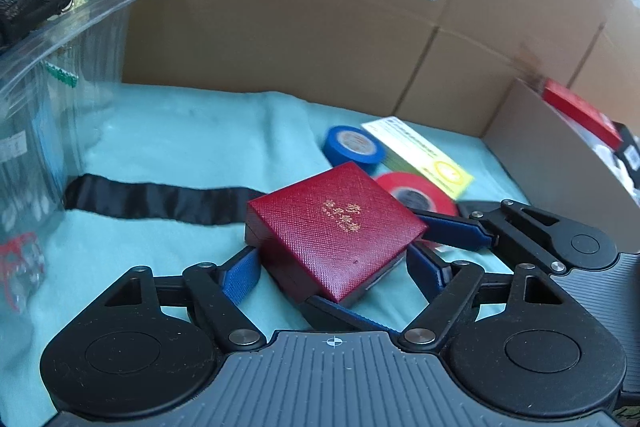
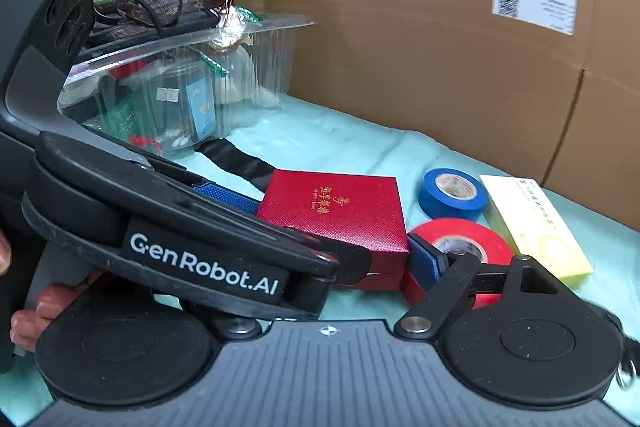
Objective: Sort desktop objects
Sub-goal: 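Lower the left gripper onto the red jewelry box and close, then lift the red jewelry box with the left gripper toward the cardboard box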
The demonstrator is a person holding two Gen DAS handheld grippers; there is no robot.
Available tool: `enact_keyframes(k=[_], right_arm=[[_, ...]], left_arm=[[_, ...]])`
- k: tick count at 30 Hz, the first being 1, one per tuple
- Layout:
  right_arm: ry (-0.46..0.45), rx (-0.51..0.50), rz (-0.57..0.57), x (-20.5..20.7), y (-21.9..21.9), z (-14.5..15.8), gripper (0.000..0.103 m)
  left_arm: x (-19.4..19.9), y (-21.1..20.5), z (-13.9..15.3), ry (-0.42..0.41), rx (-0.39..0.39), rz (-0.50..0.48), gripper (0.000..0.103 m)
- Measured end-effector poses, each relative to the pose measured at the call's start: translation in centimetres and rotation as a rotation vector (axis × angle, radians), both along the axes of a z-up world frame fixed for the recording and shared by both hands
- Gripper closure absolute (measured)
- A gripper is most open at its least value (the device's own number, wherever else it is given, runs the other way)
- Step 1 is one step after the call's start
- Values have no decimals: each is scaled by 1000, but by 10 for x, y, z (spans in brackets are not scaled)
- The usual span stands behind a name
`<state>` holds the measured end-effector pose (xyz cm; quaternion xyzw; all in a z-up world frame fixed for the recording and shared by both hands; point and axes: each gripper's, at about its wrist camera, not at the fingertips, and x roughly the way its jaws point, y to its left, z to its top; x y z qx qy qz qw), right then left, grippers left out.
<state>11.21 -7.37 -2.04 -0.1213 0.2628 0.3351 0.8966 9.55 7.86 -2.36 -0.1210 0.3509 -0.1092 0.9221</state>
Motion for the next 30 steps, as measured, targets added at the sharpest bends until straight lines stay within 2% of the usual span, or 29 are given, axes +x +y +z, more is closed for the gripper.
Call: enact_keyframes(k=[6,10,13,14,15,16,19,23,30], right_arm=[[4,-34,-57,-50,-22,5,18],[23,-19,-148,-88,-48,4,18],[39,-14,-214,-110,-68,6,17],[46,-6,-225,-116,-75,7,17],[57,7,-225,-121,-81,7,17],[69,26,-220,-125,-89,6,16],[81,46,-229,-129,-103,1,16],[83,14,-265,-124,-108,-8,17],[61,-6,-177,-115,-100,-14,30]], left_arm=[[-39,-21,-1,35,-37,-94,24],[-64,-48,-2,39,-36,-189,22],[-75,-69,-2,48,-44,-276,24],[-77,-76,-3,45,-38,-304,24],[-79,-82,-3,40,-28,-333,17],[-81,-88,-3,32,-11,-346,16],[-84,-98,-2,23,29,-357,13],[-79,-99,-2,47,18,-340,11],[-73,-101,-4,53,19,-341,12]])
